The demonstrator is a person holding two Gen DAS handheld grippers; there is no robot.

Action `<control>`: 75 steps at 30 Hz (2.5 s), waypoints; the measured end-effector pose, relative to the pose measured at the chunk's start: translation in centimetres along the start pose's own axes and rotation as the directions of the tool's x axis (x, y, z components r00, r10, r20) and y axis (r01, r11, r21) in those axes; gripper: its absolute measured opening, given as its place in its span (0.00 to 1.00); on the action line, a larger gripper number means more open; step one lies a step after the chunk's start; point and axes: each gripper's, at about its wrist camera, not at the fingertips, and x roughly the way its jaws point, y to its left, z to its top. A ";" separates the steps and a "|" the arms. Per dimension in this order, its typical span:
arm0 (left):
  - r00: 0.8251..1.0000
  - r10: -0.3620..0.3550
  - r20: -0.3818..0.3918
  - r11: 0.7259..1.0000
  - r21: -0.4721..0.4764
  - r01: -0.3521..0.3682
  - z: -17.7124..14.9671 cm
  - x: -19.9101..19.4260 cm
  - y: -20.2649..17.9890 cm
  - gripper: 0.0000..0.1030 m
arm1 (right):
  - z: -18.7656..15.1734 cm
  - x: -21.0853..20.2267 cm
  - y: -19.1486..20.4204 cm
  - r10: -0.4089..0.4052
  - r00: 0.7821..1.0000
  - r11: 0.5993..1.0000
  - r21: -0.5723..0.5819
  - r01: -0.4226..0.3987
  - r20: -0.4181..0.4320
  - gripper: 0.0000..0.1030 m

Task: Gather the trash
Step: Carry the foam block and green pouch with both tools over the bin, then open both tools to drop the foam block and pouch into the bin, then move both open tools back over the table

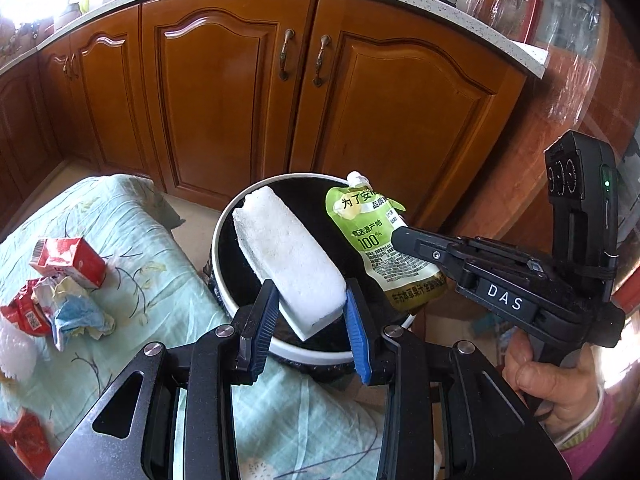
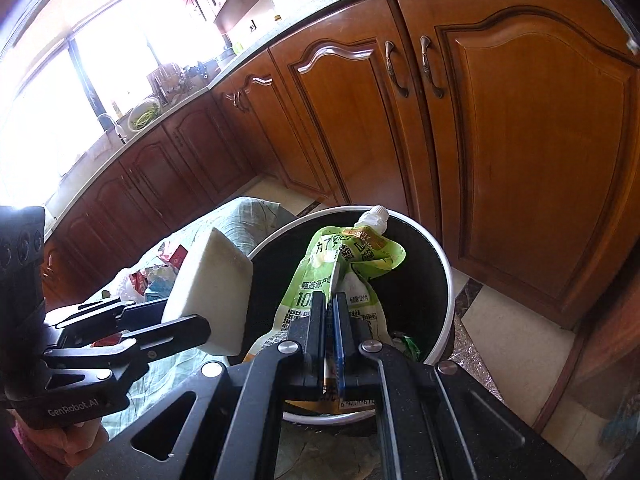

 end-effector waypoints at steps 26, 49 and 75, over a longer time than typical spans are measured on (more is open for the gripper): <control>0.999 -0.007 -0.037 0.997 -0.082 0.004 -0.9 0.8 1.4 0.58 | -0.1 0.2 0.0 -0.008 0.999 1.000 0.031 0.006 0.044 0.71; 0.981 0.183 0.062 0.900 -0.411 -0.142 -13.7 -11.3 11.1 0.58 | -6.5 0.9 10.5 0.190 0.982 0.982 0.003 -0.190 -0.023 0.87; 0.953 0.299 0.042 0.772 -0.598 -0.215 -18.3 -15.5 20.1 0.58 | -5.6 5.9 19.1 0.222 0.966 0.960 -0.142 -0.240 -0.131 0.88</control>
